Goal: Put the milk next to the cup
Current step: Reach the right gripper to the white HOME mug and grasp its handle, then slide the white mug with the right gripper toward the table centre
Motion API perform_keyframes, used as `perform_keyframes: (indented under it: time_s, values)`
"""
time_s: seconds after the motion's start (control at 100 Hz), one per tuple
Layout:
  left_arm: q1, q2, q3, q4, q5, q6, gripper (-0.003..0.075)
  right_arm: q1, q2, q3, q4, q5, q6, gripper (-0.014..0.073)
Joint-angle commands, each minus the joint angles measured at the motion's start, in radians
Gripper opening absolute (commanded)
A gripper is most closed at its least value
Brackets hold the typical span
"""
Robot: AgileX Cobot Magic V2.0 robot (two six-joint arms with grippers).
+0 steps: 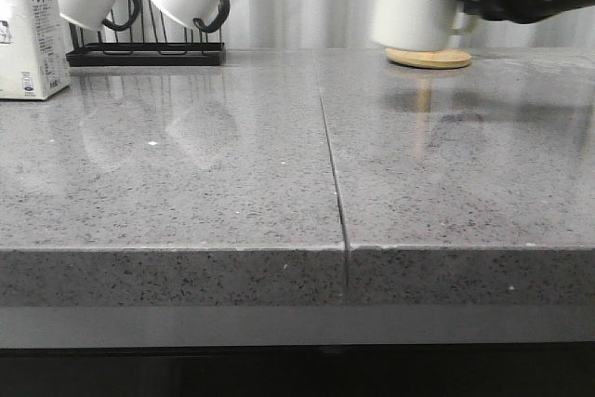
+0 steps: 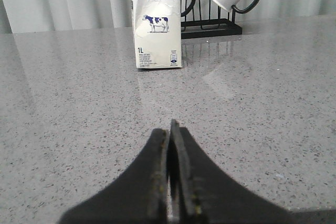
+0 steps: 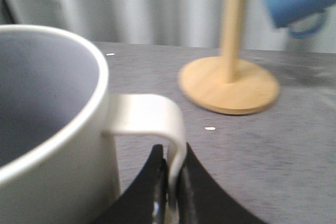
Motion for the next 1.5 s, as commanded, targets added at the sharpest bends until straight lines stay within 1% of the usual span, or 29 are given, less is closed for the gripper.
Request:
perform_keyframes:
  time_s: [0.0,0.16,0.3,0.54,0.79,0.86,0.99,1.06,1.27,1.49]
  values:
    - [0.002,-0.030,0.046,0.000,-0.073,-0.003,-0.0020,0.052,-0.053,-0.028,-0.012,-0.077,0.000,-0.0066]
    - [0.002,-0.030,0.046,0.000,-0.073,-0.003,-0.0020,0.130,-0.048,-0.028,-0.012,-0.077,0.000,-0.0066]
    - [0.002,-0.030,0.046,0.000,-0.073,-0.003,-0.0020,0.163,-0.010,-0.028,-0.012,-0.085,0.000,-0.0066]
    - [0.002,-0.030,0.046,0.000,-0.073,-0.003,-0.0020,0.167,0.055,-0.028,-0.012,-0.101,0.000,-0.0066]
    - [0.002,-0.030,0.046,0.000,-0.073,-0.003,-0.0020,0.167,0.057,-0.028,-0.015,-0.088,0.000,-0.0063]
    - [0.002,-0.030,0.046,0.000,-0.073,-0.003,-0.0020,0.167,0.057,-0.028,-0.015,-0.072,0.000,-0.0026]
    - [0.002,-0.030,0.046,0.000,-0.073,-0.003,-0.0020,0.167,0.057,-0.028,-0.015,-0.069,0.000,0.0137]
    - [0.002,-0.030,0.046,0.000,-0.073,-0.003,-0.0020,0.167,0.057,-0.028,-0.015,-0.069,0.000,0.0185]
    - [0.002,-0.030,0.046,0.000,-0.073,-0.003,-0.0020,0.167,0.053,-0.021,-0.015,-0.070,0.000,0.0184]
    - [0.002,-0.030,0.046,0.000,-0.073,-0.003,-0.0020,0.167,-0.007,0.054,-0.015,-0.101,0.000,0.0184]
